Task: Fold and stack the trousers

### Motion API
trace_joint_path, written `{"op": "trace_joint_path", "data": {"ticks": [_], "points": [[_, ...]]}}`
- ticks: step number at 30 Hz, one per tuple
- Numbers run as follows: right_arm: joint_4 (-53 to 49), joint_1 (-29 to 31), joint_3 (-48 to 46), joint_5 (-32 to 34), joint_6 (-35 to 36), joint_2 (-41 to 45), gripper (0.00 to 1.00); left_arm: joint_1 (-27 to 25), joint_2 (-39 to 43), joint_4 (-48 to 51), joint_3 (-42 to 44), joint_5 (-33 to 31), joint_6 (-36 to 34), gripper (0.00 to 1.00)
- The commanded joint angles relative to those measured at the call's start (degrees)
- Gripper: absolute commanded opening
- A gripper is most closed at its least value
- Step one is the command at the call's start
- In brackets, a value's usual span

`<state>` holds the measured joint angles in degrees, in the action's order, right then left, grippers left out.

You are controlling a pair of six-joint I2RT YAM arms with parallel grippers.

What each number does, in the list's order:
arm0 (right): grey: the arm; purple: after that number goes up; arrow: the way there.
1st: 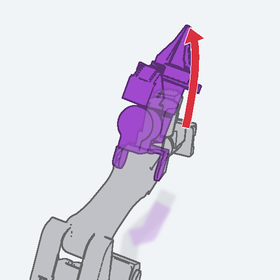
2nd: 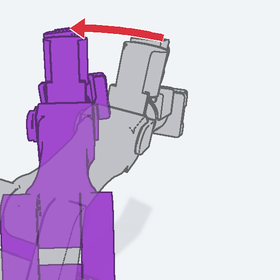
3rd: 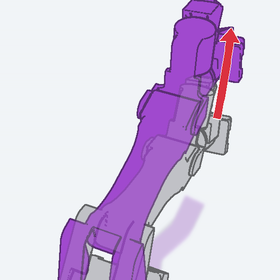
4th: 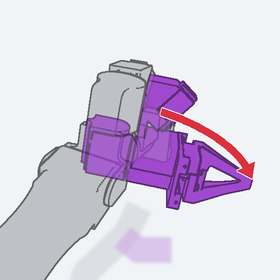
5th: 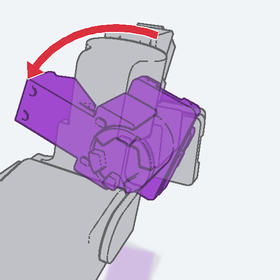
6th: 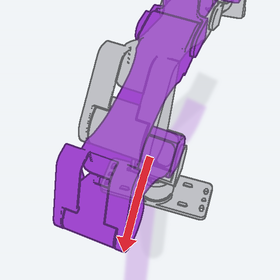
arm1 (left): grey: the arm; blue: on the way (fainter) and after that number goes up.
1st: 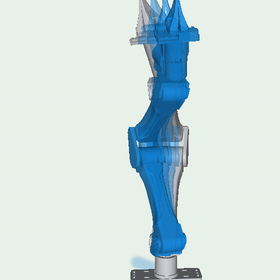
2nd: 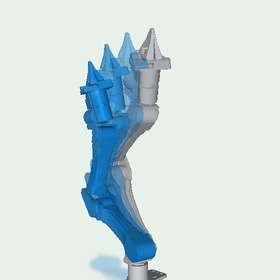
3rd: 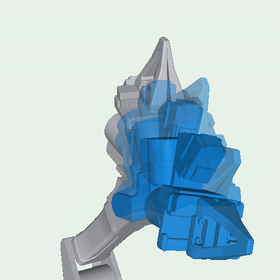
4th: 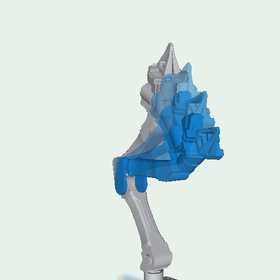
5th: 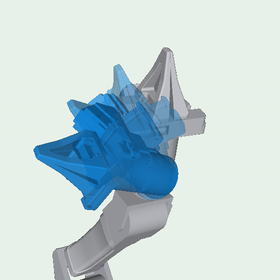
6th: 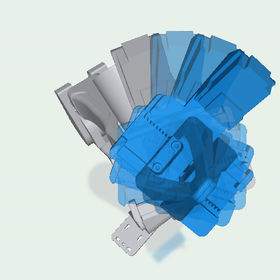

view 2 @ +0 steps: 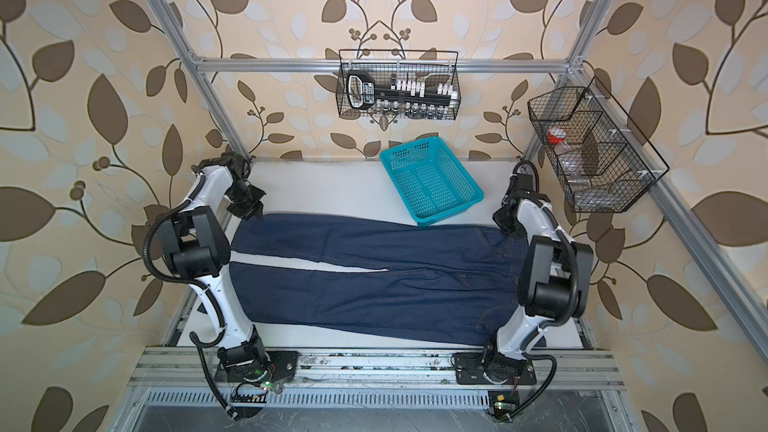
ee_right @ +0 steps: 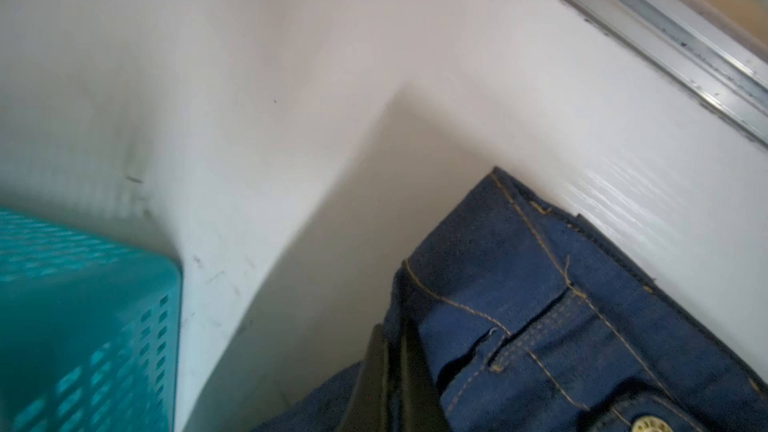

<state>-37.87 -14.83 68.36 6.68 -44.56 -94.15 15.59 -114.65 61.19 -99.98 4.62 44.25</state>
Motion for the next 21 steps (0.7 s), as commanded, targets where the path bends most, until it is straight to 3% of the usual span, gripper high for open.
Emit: {"op": "trace_joint_path", "data": {"ticks": [1, 10, 14, 21], "points": [[5.78, -0.58, -6.3, -5.5, 0.68, 7.37, 0.0, 1.34, 7.47, -1.34, 3.96, 1.55, -1.13, 0.0], [9.61, -5.72, -17.18, -10.95, 0.17, 25.19, 0.0, 6.3, 23.83, -3.02, 15.28, 2.42, -3.4, 0.0], [10.99, -6.44, -16.64, -11.07, -1.19, 27.04, 0.0, 9.25, 29.62, -8.68, 19.95, 5.47, -3.05, 0.0], [17.13, -6.44, -8.32, -15.48, -4.39, 20.37, 0.0, 9.63, 22.25, -9.42, 8.69, 12.33, -3.91, 0.0]]}}
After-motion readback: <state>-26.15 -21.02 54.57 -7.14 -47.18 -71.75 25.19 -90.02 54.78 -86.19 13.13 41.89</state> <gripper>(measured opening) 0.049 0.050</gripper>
